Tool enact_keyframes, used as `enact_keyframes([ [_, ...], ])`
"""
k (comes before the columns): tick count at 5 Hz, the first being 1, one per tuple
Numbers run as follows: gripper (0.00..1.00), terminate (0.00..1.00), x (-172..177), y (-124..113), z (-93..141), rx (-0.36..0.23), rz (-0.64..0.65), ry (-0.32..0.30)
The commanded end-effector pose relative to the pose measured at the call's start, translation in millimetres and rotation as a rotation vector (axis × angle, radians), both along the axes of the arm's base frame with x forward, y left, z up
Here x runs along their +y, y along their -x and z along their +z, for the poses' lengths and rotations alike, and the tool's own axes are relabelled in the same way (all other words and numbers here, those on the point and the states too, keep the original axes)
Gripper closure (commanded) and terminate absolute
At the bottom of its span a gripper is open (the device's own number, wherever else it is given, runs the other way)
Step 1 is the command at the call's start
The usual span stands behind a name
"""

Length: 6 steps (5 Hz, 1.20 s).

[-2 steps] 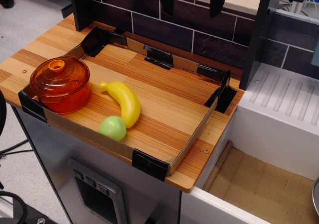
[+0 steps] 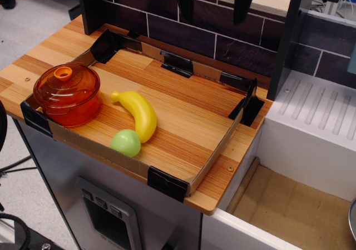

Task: Take lid off pot

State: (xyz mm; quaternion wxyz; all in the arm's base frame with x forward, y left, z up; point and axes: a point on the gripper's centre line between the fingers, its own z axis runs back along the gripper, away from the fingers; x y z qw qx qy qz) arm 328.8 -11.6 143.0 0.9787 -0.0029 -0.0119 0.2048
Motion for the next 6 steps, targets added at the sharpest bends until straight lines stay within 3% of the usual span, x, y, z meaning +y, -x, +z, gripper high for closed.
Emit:
enact_keyframes([
  [1, 0.00, 0.00, 50, 32, 16, -0.026, -0.133, -0.017],
  [2, 0.00, 0.00, 75, 46, 12, -0.046, -0.196, -0.009],
  [3, 0.00, 0.00, 94, 55, 8, -0.024, -0.284, -0.023],
  [4, 0.00, 0.00, 115, 66, -8, -0.088, -0.278, -0.093],
  [6, 0.00, 0.00, 145, 84, -21, -0.089, -0.316, -0.129],
])
